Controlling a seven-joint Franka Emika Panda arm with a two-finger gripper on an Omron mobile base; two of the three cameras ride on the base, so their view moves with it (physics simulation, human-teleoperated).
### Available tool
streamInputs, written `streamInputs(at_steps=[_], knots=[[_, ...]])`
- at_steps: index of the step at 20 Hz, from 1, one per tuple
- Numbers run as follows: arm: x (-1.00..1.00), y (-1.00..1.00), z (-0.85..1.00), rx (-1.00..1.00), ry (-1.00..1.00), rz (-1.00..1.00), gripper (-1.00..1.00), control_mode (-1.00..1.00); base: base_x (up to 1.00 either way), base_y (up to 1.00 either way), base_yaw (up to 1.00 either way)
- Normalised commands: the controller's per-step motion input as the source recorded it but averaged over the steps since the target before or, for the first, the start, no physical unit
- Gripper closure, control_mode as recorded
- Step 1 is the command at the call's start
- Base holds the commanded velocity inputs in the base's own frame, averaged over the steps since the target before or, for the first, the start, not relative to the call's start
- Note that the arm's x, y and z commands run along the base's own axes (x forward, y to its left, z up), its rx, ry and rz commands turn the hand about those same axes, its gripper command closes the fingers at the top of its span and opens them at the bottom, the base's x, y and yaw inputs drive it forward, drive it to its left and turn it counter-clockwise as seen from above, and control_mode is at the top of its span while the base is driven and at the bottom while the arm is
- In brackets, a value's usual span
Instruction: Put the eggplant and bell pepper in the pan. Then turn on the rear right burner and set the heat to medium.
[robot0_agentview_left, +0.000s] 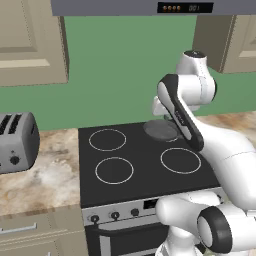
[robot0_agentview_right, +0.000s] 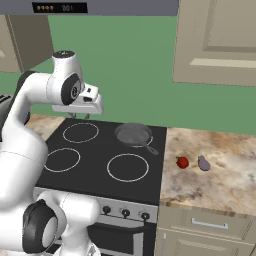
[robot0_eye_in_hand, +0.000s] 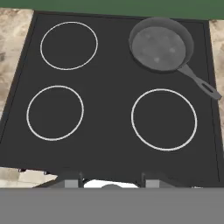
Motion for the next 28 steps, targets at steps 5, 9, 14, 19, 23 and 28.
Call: streamInputs(at_steps=[5, 9, 14, 19, 23, 28], knots=[[-0.06, -0.17, 0.0, 0.02, -0.06, 0.0, -1.0, -1.0, 0.0, 0.0, 0.0], [-0.18, -0.46, -0.04, 0.08, -0.11, -0.01, -1.0, -1.0, 0.0, 0.0, 0.0], [-0.29, -0.6, -0.14, 0.1, -0.09, -0.02, -1.0, -1.0, 0.0, 0.0, 0.0], [-0.24, -0.67, -0.09, 0.13, -0.04, -0.03, -1.0, -1.0, 0.0, 0.0, 0.0], [-0.16, -0.72, -0.01, 0.16, 0.0, -0.03, -1.0, -1.0, 0.0, 0.0, 0.0], [-0.08, -0.77, 0.0, 0.17, -0.01, -0.06, -1.0, -1.0, 0.0, 0.0, 0.0]])
